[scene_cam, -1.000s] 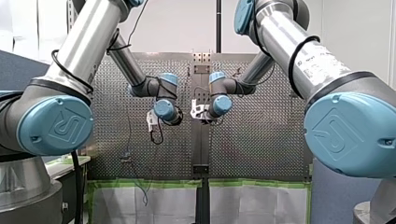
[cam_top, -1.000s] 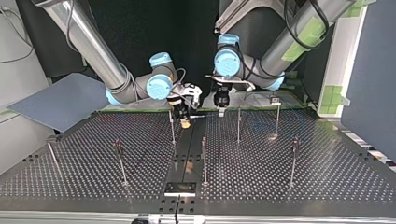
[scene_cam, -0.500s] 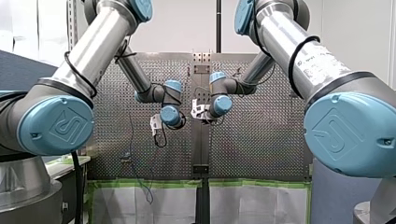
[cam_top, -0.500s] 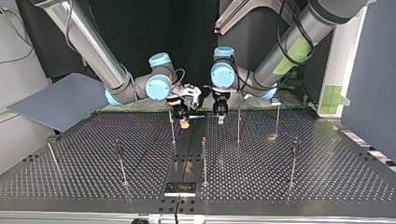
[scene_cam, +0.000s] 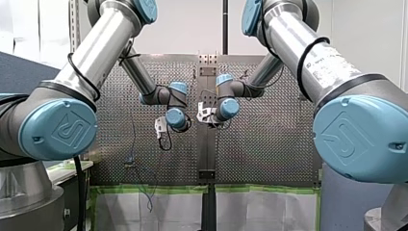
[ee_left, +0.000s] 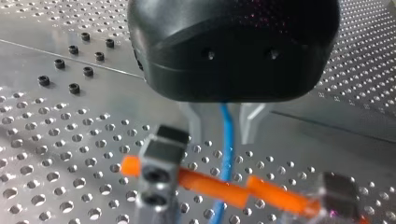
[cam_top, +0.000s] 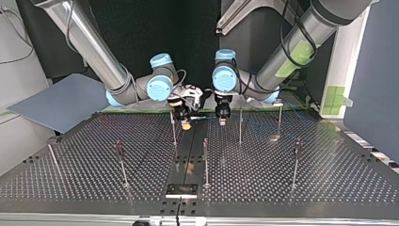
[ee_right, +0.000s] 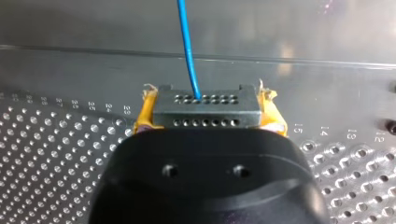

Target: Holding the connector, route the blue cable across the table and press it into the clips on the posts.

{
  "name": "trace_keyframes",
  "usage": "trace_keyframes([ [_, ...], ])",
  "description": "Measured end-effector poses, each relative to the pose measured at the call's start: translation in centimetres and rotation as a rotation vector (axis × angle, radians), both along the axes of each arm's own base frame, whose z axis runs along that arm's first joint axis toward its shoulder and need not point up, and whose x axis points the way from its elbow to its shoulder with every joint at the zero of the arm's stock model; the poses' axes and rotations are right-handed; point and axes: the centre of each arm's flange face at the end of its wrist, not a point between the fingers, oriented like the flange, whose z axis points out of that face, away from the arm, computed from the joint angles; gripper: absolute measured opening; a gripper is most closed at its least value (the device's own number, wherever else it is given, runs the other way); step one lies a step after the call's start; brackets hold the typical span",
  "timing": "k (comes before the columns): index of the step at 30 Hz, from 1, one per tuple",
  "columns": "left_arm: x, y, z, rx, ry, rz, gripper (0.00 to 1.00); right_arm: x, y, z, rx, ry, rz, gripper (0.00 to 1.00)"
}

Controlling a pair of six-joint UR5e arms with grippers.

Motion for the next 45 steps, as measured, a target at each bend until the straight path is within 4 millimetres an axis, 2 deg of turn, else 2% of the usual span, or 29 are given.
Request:
trace_keyframes([
  [10, -0.2, 0.0, 0.4, -0.029, 0.005, 0.017, 0.0, -0.1, -0.1, 0.1, 0.0, 0.0, -0.001, 0.0],
  [17, -1.0, -0.1, 2.7, -0.049, 0.005, 0.017, 0.0, -0.2, -0.2, 1.0, -0.002, -0.004, -0.002, 0.0],
  [29, -3.6, 0.5, 7.0, -0.034, 0.025, 0.038, 0.0, -1.0, 0.4, 7.3, -0.03, -0.053, -0.011, 0.0],
  [45, -5.9, 1.2, 13.9, -0.058, -0.02, 0.026, 0.0, -3.3, 3.1, 16.1, -0.028, -0.06, -0.014, 0.0],
])
